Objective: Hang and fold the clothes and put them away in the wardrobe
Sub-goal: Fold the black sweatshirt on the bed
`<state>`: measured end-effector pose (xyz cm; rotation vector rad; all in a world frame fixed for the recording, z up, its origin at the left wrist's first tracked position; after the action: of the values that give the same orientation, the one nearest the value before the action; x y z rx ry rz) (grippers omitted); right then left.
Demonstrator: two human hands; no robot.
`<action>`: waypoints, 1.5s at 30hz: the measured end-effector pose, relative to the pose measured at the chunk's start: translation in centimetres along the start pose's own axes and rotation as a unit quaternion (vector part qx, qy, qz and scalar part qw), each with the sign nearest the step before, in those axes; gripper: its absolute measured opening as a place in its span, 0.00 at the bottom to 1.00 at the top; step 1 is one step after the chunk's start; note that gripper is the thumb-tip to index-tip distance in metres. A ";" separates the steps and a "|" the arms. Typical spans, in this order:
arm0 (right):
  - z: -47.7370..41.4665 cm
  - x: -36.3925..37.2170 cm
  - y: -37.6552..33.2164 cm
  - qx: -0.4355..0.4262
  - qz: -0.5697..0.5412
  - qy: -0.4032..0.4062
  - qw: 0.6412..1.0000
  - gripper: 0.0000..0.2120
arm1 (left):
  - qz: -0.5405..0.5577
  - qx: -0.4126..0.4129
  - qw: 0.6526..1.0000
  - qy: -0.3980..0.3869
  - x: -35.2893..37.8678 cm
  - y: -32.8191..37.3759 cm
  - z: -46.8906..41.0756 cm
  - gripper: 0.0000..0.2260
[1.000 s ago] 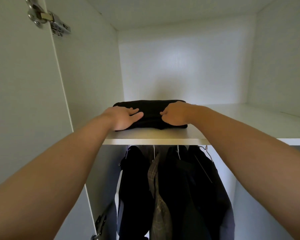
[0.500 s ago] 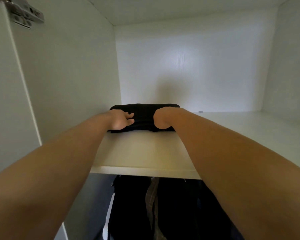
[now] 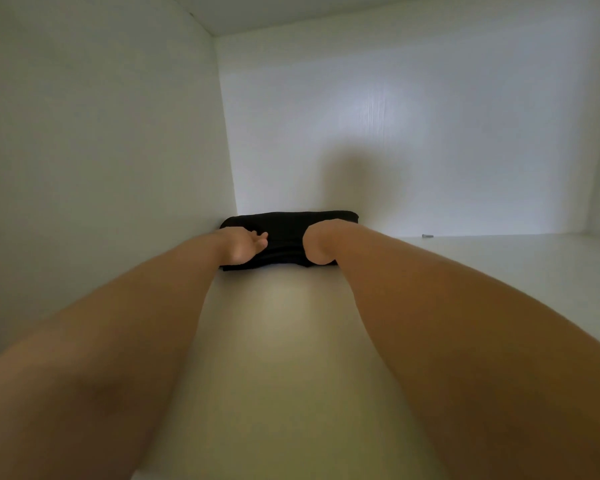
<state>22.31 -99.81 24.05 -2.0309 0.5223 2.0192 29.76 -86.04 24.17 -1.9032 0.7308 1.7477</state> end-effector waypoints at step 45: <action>4.2 -0.3 2.0 -0.022 -0.111 0.030 0.993 0.10 | -0.118 -0.009 0.993 -0.026 0.8 2.3 7.9 0.23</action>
<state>17.69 -99.90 24.39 -2.0781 0.2504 1.8598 22.35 -82.73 22.73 -1.8638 0.4521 1.6523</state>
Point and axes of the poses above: each hand's wrist, its own z-axis away from the middle knuckle, its own x-axis out of the palm, y = z × x, the point moved 9 cm from there along -z, towards the middle knuckle, and after that the axes turned 9 degrees about x, right-handed, at the moved point
